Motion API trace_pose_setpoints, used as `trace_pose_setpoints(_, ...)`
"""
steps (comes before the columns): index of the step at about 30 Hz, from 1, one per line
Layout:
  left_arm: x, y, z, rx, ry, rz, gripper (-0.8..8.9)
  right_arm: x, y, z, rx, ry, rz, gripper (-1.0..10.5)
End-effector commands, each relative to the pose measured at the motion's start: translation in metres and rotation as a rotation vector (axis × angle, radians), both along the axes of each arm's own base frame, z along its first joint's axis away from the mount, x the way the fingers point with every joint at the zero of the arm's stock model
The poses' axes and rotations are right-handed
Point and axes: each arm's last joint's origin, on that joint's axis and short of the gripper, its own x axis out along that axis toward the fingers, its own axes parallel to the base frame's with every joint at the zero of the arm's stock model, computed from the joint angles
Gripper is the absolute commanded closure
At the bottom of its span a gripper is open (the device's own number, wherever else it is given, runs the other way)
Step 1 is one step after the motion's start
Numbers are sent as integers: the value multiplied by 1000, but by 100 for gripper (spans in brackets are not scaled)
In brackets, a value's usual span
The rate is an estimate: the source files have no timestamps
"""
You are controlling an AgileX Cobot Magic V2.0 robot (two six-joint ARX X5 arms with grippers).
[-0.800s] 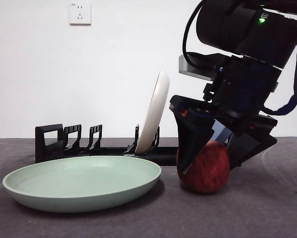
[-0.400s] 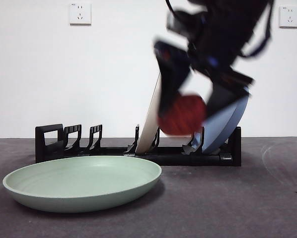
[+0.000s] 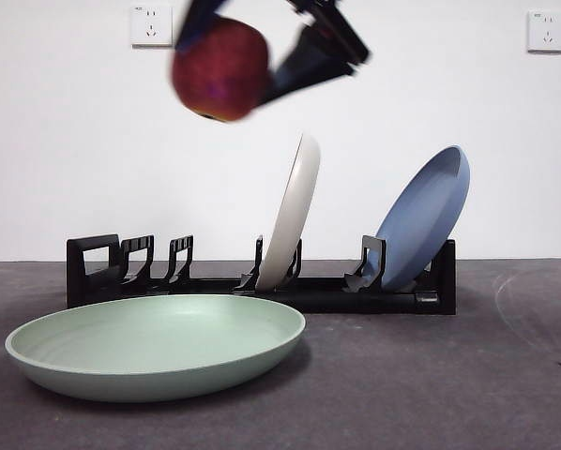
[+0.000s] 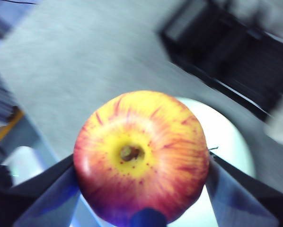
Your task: Take the green plate from the plate rack,put the plate on the table,take the apple from the table,put the apple in the plate
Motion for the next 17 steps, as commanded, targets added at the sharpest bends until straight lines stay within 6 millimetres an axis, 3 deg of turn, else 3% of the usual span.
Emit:
trace_pose_setpoints(1, 2, -3, 0, 17, -2, -24, 594, -2, 16, -12, -19, -2, 32, 962)
trace_pose_setpoints(6, 4, -6, -1, 35, 0, -28, 594, -3, 39, -42, -120, 22, 35, 962)
trace_pose_setpoints(17, 7, -10, -1, 48, 3, -31, 594, 16, 58, -114, -304, 118, 27, 962)
